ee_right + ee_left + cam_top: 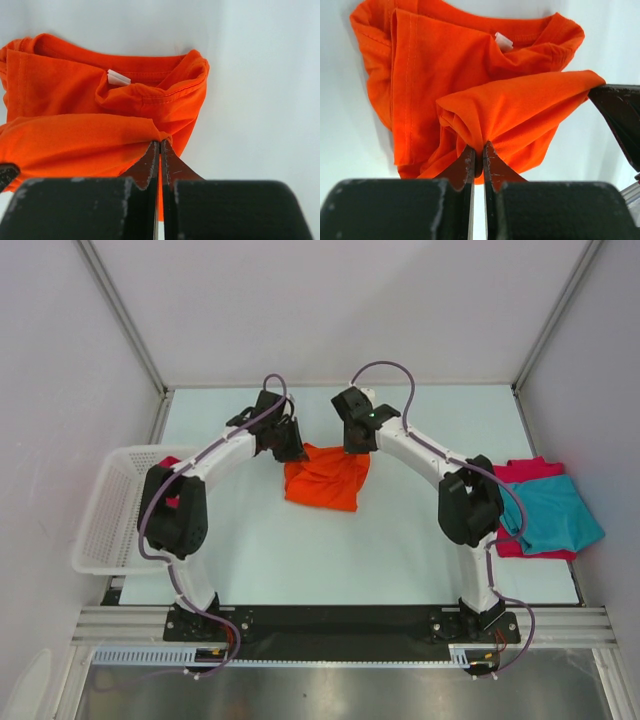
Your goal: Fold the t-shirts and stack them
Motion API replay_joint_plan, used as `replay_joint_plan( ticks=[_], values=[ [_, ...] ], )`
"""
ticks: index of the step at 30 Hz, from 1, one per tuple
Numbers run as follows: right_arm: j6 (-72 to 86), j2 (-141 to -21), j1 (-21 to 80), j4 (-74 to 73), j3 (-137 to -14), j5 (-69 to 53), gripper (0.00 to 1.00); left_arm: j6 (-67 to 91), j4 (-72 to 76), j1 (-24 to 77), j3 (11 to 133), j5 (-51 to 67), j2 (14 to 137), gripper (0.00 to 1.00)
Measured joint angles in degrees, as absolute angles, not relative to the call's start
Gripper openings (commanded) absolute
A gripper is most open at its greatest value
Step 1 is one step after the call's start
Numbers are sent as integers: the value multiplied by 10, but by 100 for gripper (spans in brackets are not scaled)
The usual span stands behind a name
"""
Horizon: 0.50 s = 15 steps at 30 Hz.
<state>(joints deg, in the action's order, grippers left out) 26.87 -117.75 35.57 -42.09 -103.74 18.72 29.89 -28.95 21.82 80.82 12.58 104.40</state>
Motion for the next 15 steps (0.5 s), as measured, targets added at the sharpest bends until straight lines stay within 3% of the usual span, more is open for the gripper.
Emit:
replay_joint_plan(
  ticks=[15],
  values=[
    [256, -1263, 317, -426, -1151, 186, 0, 303, -335, 198, 992, 121, 1197, 0]
  ],
)
